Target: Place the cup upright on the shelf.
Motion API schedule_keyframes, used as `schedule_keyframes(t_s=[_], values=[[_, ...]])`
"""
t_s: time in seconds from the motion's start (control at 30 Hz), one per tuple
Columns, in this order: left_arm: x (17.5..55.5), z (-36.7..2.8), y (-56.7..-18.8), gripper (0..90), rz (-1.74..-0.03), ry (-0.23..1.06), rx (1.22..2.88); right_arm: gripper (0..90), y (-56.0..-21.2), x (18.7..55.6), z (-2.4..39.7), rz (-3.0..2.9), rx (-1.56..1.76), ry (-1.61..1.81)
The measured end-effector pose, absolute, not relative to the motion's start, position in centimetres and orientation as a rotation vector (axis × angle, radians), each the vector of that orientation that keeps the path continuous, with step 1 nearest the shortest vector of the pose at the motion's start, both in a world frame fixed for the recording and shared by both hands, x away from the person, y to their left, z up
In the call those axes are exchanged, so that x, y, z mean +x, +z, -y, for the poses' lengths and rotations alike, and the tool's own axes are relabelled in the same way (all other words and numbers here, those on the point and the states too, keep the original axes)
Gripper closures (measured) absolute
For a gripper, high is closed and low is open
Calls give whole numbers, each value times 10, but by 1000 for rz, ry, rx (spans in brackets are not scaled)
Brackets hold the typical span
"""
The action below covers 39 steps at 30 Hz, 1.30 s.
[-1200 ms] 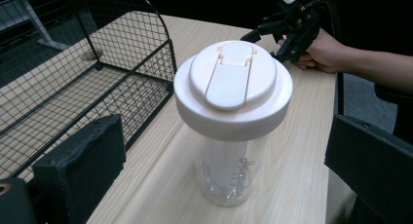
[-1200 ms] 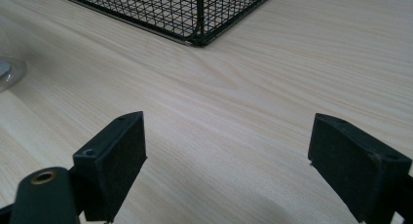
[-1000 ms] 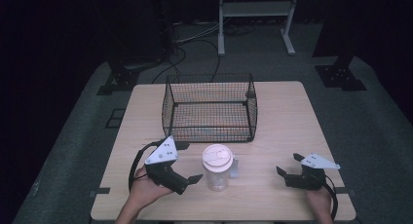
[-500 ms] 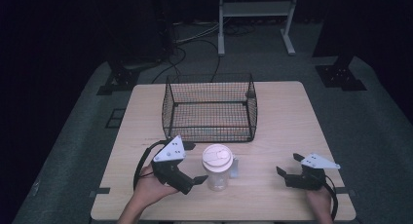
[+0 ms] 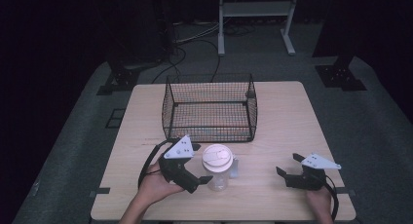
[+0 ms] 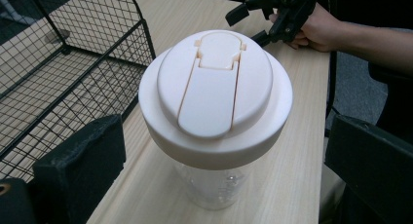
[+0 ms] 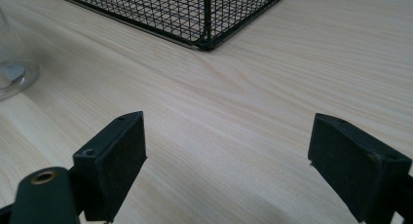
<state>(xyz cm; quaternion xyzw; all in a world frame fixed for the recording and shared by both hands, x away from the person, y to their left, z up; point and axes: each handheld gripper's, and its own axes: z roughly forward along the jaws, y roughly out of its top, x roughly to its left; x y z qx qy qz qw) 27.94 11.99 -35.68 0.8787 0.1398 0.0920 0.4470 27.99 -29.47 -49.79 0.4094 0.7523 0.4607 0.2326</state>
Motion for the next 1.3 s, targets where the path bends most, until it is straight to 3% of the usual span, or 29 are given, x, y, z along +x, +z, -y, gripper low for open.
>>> schedule_keyframes(t_s=[1.3], values=[[303, -87, -375, 3, -382, 125, 2288, 129, -498, 281, 294, -2081, 1127, 1266]])
